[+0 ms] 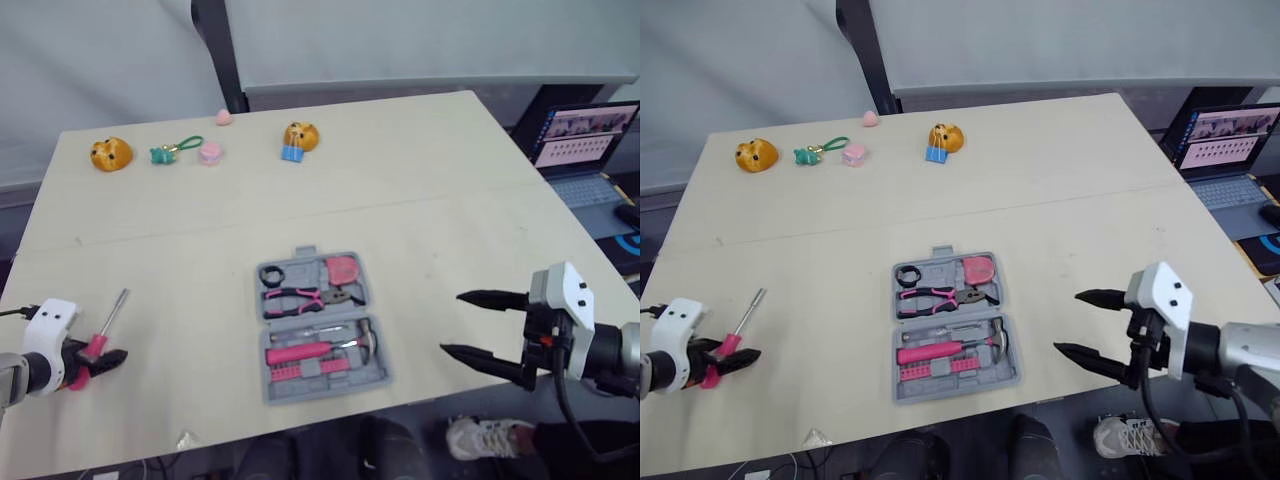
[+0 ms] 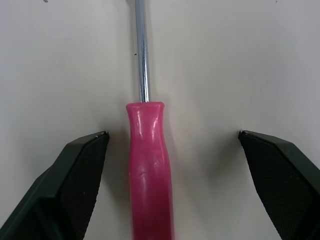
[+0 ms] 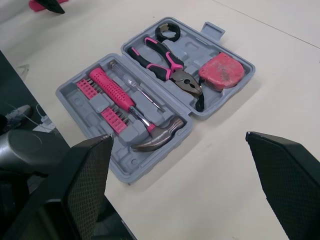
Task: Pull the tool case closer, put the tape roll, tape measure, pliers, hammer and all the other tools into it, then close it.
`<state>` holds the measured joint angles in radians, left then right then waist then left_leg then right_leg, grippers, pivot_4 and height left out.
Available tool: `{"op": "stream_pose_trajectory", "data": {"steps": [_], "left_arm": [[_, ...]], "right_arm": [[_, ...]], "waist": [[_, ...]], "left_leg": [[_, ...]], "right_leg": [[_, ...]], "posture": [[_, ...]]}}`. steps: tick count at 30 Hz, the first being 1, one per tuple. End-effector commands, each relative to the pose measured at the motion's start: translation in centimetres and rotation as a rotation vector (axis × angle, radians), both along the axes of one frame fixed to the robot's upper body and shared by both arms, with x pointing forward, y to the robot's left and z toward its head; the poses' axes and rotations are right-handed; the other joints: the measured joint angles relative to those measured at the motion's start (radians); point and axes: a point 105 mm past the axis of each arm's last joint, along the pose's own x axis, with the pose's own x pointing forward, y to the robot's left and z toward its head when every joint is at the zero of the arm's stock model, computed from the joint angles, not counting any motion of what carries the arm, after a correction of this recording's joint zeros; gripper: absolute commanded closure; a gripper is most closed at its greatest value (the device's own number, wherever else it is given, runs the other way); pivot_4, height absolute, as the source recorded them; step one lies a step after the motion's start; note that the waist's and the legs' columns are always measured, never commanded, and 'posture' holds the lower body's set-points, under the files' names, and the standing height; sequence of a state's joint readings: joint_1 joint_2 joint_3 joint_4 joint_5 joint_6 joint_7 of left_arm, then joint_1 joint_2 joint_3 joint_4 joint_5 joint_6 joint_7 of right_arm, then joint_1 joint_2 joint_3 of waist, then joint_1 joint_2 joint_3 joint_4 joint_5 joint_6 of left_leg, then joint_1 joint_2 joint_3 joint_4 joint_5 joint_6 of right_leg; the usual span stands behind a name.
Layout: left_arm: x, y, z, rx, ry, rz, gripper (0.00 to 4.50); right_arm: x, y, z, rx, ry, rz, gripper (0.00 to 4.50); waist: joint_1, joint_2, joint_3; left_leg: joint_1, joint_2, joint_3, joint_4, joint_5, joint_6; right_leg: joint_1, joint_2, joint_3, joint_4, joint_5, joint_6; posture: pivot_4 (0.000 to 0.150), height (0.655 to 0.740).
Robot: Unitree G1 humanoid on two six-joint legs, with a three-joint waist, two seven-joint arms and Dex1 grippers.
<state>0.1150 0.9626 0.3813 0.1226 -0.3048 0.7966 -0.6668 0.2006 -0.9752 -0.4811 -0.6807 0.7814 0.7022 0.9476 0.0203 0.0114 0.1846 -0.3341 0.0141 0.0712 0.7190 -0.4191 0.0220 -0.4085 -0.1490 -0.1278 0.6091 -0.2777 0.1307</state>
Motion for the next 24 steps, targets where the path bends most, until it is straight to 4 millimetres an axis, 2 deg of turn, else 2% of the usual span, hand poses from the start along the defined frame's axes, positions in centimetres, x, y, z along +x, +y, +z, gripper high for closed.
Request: {"op": "stream_pose_trajectory", "data": {"steps": [1,3,7,24], "left_arm": [[-1.25,0.27,-1.09,-0.02,0.068,0.018,0.03],[-1.05,0.4,-0.94,-0.018,0.065,0.021,0.03],[-0.69,0.32,-0.72,-0.021,0.061,0.013,0.03],[-1.34,-0.19,-1.7,-0.042,0.093,0.012,0.03]], "right_arm": [[-0.75,1.2,0.67,0.009,-0.066,0.08,0.0],[-1.25,1.69,0.34,0.008,-0.068,0.124,0.0],[-1.25,2.0,0.97,0.089,-0.148,0.131,0.0],[-0.83,1.77,0.69,0.076,-0.159,0.143,0.0]], "waist": [[-0.001,0.0,0.0],[-0.001,0.0,0.0],[0.001,0.0,0.0],[-0.001,0.0,0.0]], "left_leg": [[0.0,0.0,0.0,0.0,0.0,0.0],[0.0,0.0,0.0,0.0,0.0,0.0],[0.0,0.0,0.0,0.0,0.0,0.0],[0.001,0.0,0.001,0.0,0.0,0.0]], "right_leg": [[0.0,0.0,0.0,0.0,0.0,0.0],[0.0,0.0,0.0,0.0,0.0,0.0],[0.0,0.0,0.0,0.0,0.0,0.0],[-0.001,0.0,0.002,0.001,0.0,0.0]], "posture": [[0.15,0.7155],[0.15,0.7155],[0.15,0.7155],[0.15,0.7155]]}}
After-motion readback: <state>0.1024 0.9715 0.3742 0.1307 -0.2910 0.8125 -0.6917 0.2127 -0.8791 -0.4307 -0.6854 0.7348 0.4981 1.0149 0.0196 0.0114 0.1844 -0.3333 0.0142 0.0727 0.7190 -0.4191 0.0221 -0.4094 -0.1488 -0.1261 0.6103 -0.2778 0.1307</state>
